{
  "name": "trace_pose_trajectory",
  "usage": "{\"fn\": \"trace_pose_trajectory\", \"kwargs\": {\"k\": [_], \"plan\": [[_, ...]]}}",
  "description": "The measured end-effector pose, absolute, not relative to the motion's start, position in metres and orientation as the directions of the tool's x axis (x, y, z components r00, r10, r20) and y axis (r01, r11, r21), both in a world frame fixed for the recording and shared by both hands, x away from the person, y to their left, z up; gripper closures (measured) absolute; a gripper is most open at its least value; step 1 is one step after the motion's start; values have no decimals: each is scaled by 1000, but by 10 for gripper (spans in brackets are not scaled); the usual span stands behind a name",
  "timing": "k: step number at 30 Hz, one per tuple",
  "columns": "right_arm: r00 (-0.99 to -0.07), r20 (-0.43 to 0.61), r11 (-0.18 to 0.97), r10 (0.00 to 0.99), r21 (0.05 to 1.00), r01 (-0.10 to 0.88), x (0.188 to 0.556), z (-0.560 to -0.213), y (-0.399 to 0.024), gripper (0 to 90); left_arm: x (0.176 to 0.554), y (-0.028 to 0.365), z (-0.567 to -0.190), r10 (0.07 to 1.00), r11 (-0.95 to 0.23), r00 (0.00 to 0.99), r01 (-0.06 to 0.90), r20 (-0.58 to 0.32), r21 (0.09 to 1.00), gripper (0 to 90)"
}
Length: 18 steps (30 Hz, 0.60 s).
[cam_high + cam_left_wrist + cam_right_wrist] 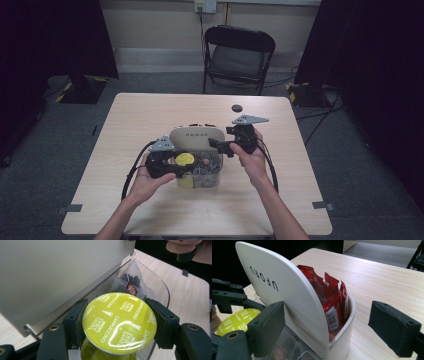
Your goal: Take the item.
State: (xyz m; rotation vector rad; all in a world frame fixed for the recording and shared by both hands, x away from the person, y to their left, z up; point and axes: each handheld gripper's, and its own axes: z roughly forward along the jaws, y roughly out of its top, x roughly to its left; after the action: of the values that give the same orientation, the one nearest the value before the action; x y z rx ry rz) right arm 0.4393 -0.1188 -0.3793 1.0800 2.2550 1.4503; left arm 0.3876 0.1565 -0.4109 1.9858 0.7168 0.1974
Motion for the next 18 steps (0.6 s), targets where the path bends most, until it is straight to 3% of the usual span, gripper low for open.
{"fn": "trace_pose_trajectory", "kwargs": {"k": [18], "plan": [[-693,184,224,697,863,454,440,-380,-119,122,382,179,-399,569,-299,803,404,-179,865,376]]}}
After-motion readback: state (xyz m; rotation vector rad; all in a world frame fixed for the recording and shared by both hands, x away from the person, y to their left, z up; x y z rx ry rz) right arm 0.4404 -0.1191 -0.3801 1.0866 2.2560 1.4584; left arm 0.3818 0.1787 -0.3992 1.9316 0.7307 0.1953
